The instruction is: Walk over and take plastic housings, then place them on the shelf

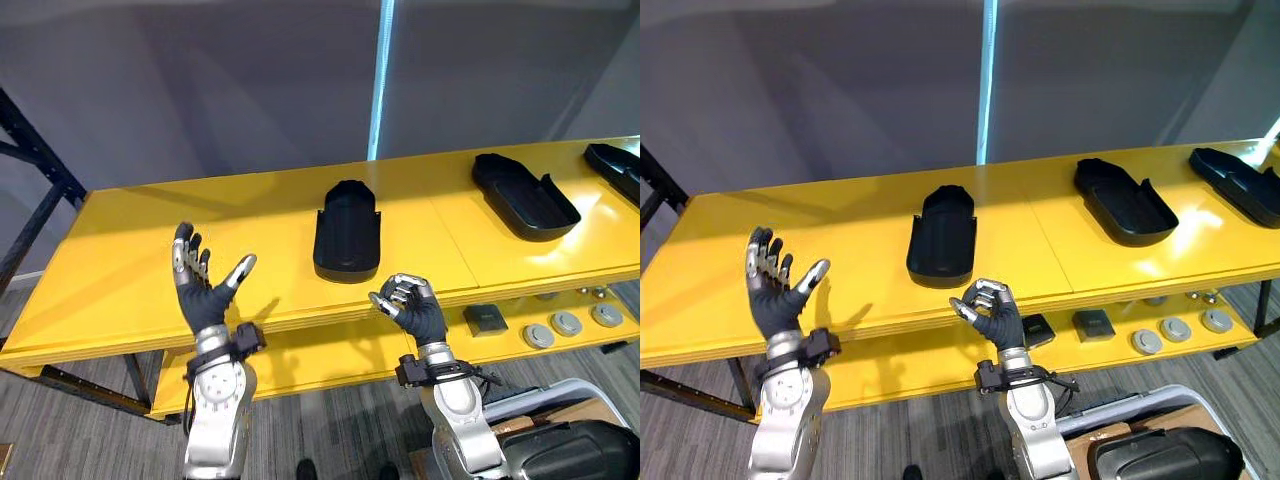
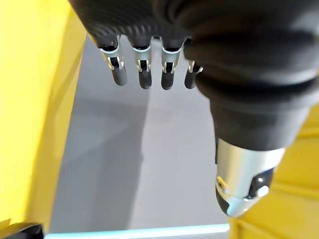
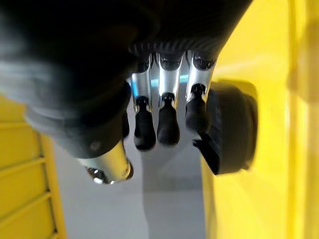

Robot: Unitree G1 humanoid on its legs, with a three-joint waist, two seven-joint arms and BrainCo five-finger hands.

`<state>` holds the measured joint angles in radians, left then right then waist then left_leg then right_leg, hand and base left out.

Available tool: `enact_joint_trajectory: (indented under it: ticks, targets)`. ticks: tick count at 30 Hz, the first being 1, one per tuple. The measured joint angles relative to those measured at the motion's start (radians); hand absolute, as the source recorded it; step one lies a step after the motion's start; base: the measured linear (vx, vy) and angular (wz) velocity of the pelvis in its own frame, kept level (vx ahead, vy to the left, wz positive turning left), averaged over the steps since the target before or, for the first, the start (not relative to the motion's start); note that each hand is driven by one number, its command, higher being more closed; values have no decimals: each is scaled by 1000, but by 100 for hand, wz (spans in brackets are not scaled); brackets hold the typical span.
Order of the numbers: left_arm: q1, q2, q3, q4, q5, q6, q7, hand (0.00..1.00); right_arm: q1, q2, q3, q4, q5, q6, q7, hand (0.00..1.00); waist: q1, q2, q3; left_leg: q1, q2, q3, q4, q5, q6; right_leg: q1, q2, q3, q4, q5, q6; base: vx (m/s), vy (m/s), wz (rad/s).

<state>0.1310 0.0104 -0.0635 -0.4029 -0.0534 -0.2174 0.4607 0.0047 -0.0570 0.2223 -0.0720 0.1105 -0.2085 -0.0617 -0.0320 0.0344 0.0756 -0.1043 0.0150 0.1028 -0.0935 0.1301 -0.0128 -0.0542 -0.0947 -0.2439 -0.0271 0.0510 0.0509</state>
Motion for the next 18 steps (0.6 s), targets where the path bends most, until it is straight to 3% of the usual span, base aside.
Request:
enact_joint_trajectory:
  ticks: [7,10,18]
  targets:
    - [78,-1,15,-4,-77,-83,-67,0,-123,4,16,142,1,-12,-26,100,30,-1,1,-48,-11,-64,1,33,3,-16,-9,-72,2,7,-2,2,14,30]
    - [97,-1,12,-4,-84,-86,-87,0,-175,6,15,214,2,-12,-35,100,47,0,4,-55,-16,-84,1,37,2,-15,-13,-93,4,4,0,-1,7,19]
    - [158,1,-4,11,-102,-87,-144,0,-248,24,17,291,2,-12,-57,100,54,-1,43,-77,-17,-103,0,34,0,-42,-17,-109,37,-21,2,-47,-3,8]
